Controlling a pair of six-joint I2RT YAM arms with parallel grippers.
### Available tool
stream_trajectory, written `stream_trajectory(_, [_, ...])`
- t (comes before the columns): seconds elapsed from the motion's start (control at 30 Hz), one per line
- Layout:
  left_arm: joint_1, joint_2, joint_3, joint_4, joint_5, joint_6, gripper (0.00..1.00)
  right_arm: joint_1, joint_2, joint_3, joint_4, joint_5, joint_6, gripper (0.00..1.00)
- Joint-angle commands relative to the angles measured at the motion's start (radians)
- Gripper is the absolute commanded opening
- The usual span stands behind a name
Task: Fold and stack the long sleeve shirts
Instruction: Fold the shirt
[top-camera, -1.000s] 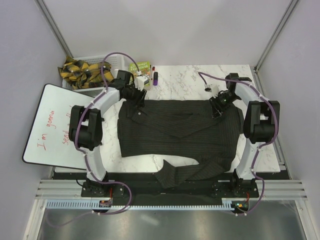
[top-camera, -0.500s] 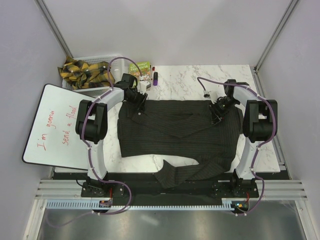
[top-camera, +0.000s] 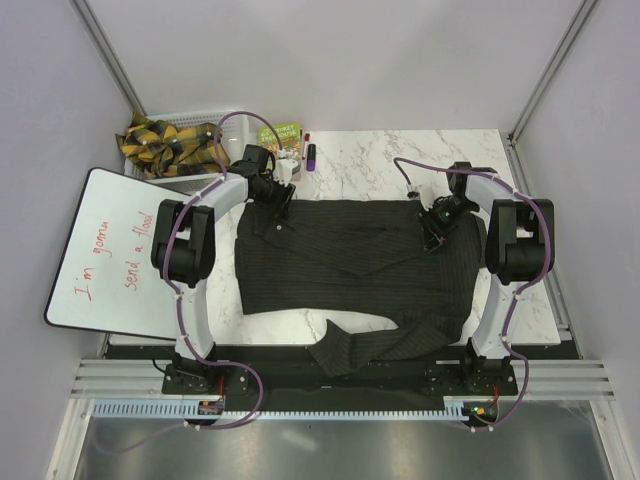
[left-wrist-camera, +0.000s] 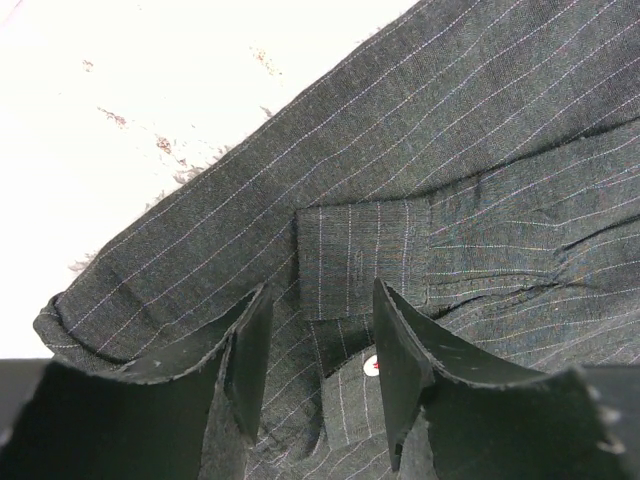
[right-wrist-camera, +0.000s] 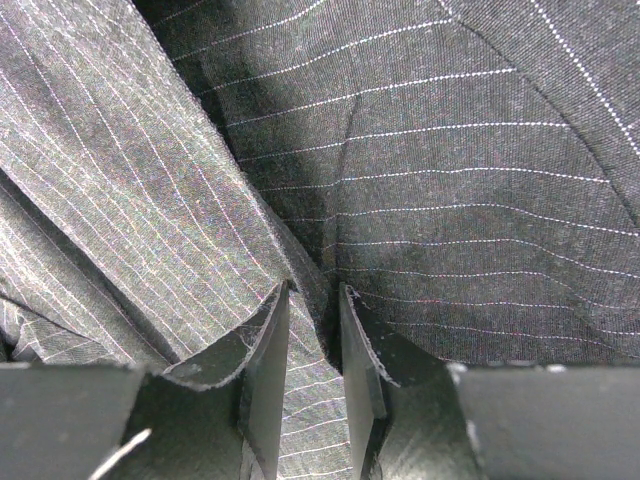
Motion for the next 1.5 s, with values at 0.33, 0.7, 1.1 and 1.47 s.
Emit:
stream_trajectory(0.33, [-0.008, 0.003, 0.038, -0.013, 0.032, -0.012, 0.38, 0.004, 0.014, 0.017, 0.005, 0.007, -0.007, 0.33])
stream_trajectory(0.7, [-0.01, 0.046, 0.063, -0.028, 0.02, -0.026, 0.48, 0.004, 0.014, 0.024, 0.001, 0.015, -0.01, 0.33])
stream_trajectory(1.1, [-0.011, -0.041, 0.05, -0.033, 0.043, -0.041, 0.1, 0.003, 0.022, 0.007, 0.008, 0.028, -0.008, 0.31])
stream_trajectory(1.47, [-0.001, -0.13, -0.044, -0.008, -0.082, 0.023, 0.02, 0.004, 0.01, -0.002, 0.023, 0.038, 0.002, 0.31])
